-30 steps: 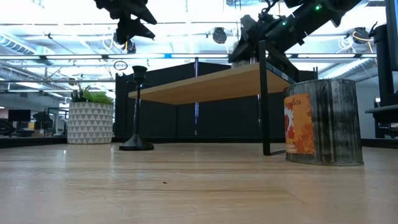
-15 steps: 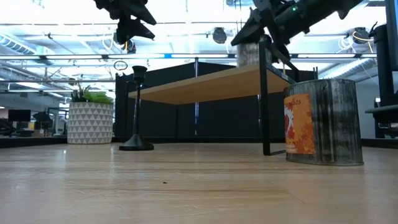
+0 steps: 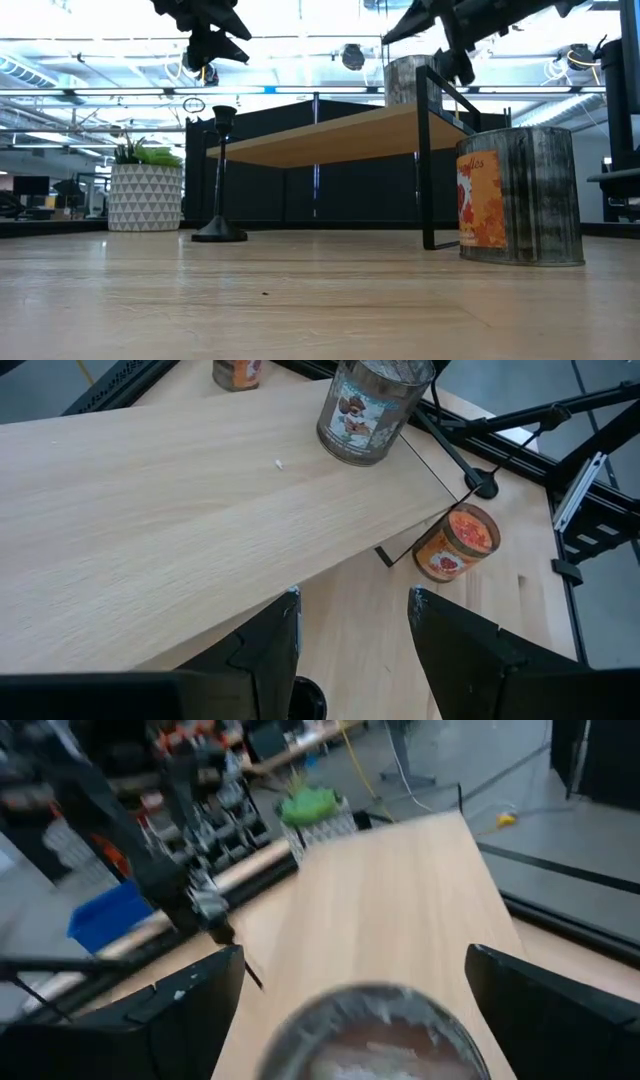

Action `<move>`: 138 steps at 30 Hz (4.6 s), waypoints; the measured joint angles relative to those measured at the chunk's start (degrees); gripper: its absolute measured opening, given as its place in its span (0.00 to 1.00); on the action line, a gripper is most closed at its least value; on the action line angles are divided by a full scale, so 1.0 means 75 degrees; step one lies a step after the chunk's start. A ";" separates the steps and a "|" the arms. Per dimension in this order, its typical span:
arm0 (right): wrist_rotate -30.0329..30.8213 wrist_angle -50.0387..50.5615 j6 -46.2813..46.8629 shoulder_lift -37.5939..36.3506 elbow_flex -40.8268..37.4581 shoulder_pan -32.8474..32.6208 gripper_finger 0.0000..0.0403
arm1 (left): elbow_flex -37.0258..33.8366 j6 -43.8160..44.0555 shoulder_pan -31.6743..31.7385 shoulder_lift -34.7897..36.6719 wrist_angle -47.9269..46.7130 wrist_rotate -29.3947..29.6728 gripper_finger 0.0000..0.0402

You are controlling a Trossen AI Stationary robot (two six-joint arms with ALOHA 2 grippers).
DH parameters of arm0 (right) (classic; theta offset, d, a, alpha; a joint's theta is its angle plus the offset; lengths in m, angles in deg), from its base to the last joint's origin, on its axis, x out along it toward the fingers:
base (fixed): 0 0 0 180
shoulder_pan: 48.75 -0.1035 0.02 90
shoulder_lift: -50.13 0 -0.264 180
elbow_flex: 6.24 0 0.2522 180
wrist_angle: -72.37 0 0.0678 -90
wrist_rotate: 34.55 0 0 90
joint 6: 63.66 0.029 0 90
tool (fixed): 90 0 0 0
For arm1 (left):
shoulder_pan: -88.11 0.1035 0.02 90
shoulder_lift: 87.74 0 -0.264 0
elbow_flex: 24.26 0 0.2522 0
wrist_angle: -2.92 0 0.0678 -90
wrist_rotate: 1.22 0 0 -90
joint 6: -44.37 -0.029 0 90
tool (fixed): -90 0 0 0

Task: Pick & Place candle stick holders
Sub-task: Put the top orange scented candle on the shelf

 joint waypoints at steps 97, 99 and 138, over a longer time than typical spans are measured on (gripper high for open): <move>-0.1337 0.7371 0.2963 0.2958 0.1920 0.7309 0.72 | 0.0006 0.0856 -0.0487 -0.0003 0.0463 0.0994 0.48; -0.1179 0.7380 0.2978 0.3105 0.1912 0.7309 0.67 | 0.0006 0.0807 -0.0498 -0.0003 0.0458 0.0991 0.48; -0.1303 0.7626 0.2380 0.2877 0.1883 0.7276 0.00 | 0.0006 0.0192 -0.1040 -0.0003 0.0434 0.0980 0.48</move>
